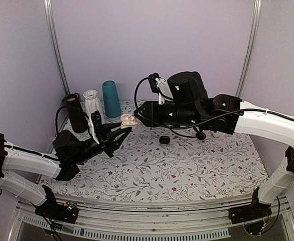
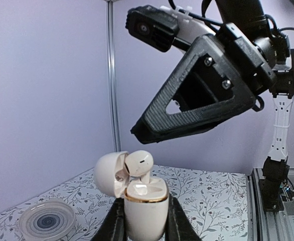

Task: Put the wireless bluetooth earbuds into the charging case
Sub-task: Adjust the right earbud in the right side groove of the charging case.

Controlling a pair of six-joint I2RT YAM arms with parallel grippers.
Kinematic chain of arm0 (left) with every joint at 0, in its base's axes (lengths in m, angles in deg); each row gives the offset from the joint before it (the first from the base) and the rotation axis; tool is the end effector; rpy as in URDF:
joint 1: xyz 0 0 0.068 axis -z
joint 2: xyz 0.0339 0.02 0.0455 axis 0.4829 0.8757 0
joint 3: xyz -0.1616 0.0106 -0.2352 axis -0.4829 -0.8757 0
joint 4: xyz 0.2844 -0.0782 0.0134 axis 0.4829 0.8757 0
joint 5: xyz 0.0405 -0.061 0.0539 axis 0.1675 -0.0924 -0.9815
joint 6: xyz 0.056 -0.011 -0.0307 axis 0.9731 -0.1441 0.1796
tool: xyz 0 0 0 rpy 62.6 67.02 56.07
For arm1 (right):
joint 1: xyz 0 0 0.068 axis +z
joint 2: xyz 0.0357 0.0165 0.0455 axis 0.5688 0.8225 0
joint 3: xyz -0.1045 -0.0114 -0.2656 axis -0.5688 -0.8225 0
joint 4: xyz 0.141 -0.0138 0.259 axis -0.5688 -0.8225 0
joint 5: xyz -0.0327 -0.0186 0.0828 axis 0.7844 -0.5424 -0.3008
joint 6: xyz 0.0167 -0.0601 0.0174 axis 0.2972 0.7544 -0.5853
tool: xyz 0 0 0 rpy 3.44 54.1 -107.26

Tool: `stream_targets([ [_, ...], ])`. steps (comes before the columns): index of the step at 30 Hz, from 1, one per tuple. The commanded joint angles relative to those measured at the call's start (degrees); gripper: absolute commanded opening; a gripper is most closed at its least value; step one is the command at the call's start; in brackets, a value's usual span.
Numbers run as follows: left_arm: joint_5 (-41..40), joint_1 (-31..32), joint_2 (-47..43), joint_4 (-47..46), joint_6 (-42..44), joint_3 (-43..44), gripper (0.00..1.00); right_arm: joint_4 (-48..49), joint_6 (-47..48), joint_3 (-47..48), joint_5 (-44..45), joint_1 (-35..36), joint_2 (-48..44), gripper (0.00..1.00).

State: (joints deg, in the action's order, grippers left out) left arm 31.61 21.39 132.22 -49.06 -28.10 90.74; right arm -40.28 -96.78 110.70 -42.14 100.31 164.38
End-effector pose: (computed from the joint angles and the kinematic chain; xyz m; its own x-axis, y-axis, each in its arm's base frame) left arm 0.1747 -0.2257 0.2396 0.1481 -0.2754 -0.9498 0.8855 0.4646 0.0034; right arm 0.1822 0.3811 0.3990 -0.5576 -0.0002 -0.8301 -0.6337 0.6461 0.4255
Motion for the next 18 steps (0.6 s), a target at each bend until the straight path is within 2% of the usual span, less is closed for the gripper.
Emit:
stream_targets([
  [1,-1.4,0.7,-0.1,0.6,1.2,0.7,0.00,-2.8,-1.2,2.1,1.5,0.4,1.1,0.34],
  [18,-0.8,0.9,-0.1,1.8,0.8,1.1,0.00,-3.5,-0.5,4.1,1.0,0.9,3.9,0.33],
])
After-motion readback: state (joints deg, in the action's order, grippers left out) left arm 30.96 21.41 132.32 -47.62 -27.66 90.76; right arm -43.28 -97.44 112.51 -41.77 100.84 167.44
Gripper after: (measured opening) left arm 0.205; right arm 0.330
